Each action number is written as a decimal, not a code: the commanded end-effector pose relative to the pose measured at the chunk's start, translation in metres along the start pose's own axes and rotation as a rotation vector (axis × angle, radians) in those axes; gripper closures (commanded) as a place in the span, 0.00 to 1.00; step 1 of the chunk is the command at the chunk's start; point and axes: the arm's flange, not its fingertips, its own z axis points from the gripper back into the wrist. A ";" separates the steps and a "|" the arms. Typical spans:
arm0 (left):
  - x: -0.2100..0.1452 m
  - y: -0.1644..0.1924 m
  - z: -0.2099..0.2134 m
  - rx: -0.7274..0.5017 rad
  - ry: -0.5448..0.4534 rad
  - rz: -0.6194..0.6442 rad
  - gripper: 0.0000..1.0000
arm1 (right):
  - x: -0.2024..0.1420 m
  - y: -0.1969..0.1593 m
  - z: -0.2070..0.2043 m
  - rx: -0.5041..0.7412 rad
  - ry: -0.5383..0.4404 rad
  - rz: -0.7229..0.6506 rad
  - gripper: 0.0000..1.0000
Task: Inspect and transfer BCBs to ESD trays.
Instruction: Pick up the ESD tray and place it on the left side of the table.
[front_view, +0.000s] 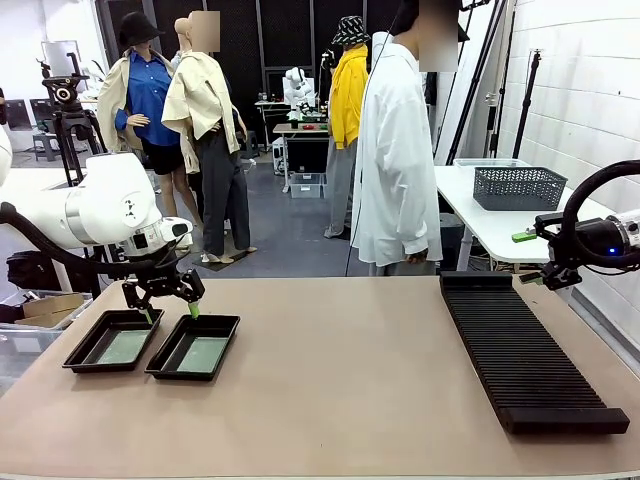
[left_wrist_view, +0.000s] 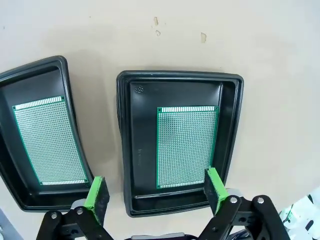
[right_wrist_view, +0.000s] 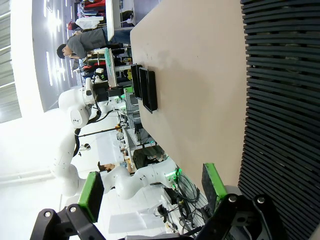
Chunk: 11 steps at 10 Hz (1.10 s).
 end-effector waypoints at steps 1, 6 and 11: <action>0.001 0.000 0.002 0.000 -0.012 0.000 0.00 | 0.000 0.002 -0.002 -0.009 -0.009 -0.003 0.00; 0.001 0.000 0.002 0.000 -0.012 0.000 0.00 | 0.000 0.002 -0.002 -0.009 -0.009 -0.003 0.00; 0.000 0.028 0.031 -0.163 -0.049 0.118 0.00 | 0.000 0.002 -0.002 -0.009 -0.009 -0.003 0.00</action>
